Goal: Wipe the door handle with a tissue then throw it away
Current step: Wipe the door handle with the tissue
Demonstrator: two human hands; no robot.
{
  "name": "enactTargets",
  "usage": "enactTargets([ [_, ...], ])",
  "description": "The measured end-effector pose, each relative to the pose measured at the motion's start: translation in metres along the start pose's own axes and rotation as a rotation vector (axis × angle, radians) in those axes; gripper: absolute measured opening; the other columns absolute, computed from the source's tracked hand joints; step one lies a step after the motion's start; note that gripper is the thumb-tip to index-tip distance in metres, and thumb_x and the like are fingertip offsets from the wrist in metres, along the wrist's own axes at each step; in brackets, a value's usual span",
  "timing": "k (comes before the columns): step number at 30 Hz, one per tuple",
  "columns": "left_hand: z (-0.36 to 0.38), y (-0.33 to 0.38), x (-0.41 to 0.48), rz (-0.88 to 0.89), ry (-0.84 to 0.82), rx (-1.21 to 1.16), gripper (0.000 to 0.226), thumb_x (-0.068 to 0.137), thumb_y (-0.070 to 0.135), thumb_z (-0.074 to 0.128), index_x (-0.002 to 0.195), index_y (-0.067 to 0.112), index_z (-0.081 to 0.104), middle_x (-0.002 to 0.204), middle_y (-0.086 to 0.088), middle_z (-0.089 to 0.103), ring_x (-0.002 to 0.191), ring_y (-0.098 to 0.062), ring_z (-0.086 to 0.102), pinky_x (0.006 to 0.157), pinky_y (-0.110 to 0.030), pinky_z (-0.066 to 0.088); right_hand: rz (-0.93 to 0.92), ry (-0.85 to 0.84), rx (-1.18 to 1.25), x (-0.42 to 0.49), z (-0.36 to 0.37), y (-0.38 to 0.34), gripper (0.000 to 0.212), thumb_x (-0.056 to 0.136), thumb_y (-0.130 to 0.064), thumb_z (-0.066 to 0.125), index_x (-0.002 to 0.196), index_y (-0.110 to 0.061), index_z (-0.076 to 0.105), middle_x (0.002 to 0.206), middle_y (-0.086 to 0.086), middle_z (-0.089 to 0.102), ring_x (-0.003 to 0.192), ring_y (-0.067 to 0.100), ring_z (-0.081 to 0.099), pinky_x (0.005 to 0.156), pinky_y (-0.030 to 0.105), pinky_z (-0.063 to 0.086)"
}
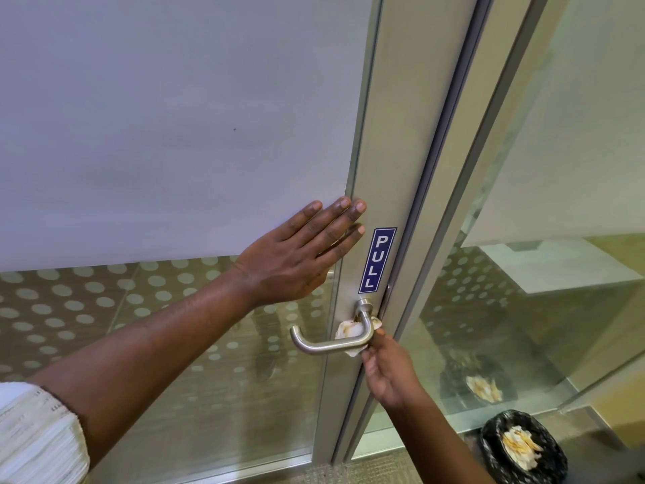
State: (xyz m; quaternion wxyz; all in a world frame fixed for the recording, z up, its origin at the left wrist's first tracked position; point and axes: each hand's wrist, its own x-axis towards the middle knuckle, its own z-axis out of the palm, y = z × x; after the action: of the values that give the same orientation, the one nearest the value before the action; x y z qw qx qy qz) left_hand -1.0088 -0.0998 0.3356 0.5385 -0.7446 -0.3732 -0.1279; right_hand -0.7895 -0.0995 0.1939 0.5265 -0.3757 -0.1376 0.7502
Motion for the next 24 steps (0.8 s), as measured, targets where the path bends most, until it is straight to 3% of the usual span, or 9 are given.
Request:
enactTargets([
  [2,-0.001,0.000,0.000,0.006,-0.001,0.006,0.073,0.106,0.031,0.051,0.169,0.004,0.027,0.176,-0.022,0.018,0.164,-0.037,0.019,0.135,-0.050,0.007,0.112,0.005,0.133,-0.001,0.006,0.008,0.023,0.101,0.002,0.046,0.111,0.011,0.064,0.099,0.025,0.075,0.084,0.030,0.077,0.063,0.032,0.063],
  [5,-0.001,0.000,0.000,0.006,0.001,0.004,0.072,0.107,0.030,0.050,0.169,0.004,0.028,0.176,-0.022,0.019,0.164,-0.037,0.020,0.135,-0.050,0.008,0.144,0.010,0.197,-0.003,0.011,0.020,0.022,0.100,-0.002,0.049,0.112,0.008,0.065,0.102,0.023,0.075,0.087,0.030,0.076,0.063,0.033,0.063],
  [17,0.002,0.001,-0.001,0.006,0.000,0.002,0.071,0.107,0.029,0.049,0.170,0.004,0.026,0.176,-0.022,0.018,0.164,-0.037,0.019,0.136,-0.050,0.005,0.038,0.043,0.196,-0.006,0.016,0.034,0.020,0.098,-0.003,0.053,0.111,-0.002,0.068,0.099,0.018,0.077,0.086,0.028,0.077,0.060,0.034,0.062],
  [22,0.002,0.001,0.000,-0.006,0.010,-0.011,0.070,0.107,0.026,0.048,0.169,0.004,0.027,0.177,-0.021,0.019,0.164,-0.037,0.020,0.136,-0.049,0.007,0.053,0.049,0.243,-0.003,0.004,0.024,0.031,0.098,-0.003,0.052,0.127,0.007,0.058,0.120,0.024,0.067,0.108,0.033,0.068,0.083,0.042,0.059],
  [24,0.003,0.001,0.000,-0.002,0.005,-0.007,0.070,0.108,0.027,0.047,0.170,0.004,0.026,0.177,-0.022,0.018,0.165,-0.037,0.018,0.136,-0.049,0.006,0.078,0.028,0.250,-0.002,0.004,0.018,0.027,0.098,-0.003,0.052,0.120,0.008,0.061,0.109,0.023,0.071,0.092,0.029,0.074,0.079,0.039,0.061],
])
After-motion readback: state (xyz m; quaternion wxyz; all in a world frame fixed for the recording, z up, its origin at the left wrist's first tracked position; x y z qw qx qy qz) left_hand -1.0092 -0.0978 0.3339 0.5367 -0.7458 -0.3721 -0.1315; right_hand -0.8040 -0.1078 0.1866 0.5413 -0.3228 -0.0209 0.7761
